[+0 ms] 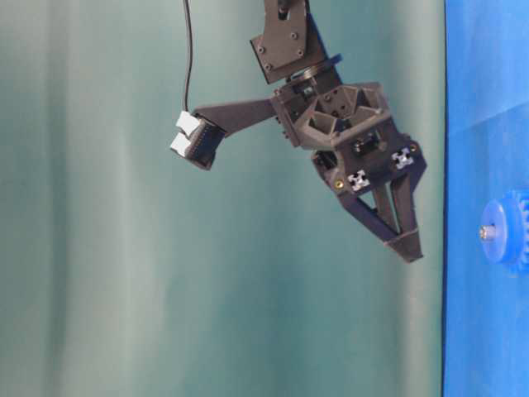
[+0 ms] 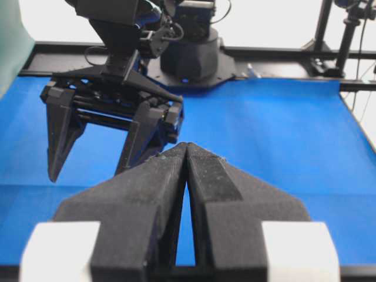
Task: Insert the shaft placed at a random location into the center hole of the small gear at another random location.
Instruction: 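Raise the open right gripper away from the gear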
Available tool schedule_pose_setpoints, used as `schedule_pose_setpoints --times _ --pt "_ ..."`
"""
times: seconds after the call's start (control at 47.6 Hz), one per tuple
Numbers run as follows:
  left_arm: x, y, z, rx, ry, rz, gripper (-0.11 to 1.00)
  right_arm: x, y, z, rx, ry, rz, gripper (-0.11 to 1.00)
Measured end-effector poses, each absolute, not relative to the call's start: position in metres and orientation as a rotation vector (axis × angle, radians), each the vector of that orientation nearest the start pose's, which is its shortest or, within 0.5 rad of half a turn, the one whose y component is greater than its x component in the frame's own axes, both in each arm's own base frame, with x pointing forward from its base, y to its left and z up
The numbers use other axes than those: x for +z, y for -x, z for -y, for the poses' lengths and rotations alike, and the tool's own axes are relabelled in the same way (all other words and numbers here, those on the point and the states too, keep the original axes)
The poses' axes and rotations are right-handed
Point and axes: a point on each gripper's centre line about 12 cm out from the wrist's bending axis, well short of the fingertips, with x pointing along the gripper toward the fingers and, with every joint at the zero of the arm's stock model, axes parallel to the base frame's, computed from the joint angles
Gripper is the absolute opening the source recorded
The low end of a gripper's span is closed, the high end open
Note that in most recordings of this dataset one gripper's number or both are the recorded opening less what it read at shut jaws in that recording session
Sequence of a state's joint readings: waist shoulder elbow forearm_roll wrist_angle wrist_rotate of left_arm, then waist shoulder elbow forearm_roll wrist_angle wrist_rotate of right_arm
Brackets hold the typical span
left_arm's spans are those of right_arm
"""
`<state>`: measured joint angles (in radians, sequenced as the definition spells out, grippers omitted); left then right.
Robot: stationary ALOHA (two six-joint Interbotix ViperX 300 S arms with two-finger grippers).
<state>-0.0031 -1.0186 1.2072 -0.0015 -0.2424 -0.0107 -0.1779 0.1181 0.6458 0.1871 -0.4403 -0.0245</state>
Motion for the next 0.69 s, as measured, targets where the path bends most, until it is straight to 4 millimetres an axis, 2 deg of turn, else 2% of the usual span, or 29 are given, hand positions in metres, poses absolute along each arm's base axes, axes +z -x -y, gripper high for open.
schedule_pose_setpoints --times 0.231,0.693 --pt "0.285 -0.189 0.000 -0.001 0.012 0.054 0.00 0.167 -0.407 0.082 -0.279 -0.163 -0.330 0.77" --pt "0.285 -0.188 0.000 -0.002 0.012 0.055 0.00 0.168 -0.364 0.069 -0.266 -0.166 -0.358 0.77"
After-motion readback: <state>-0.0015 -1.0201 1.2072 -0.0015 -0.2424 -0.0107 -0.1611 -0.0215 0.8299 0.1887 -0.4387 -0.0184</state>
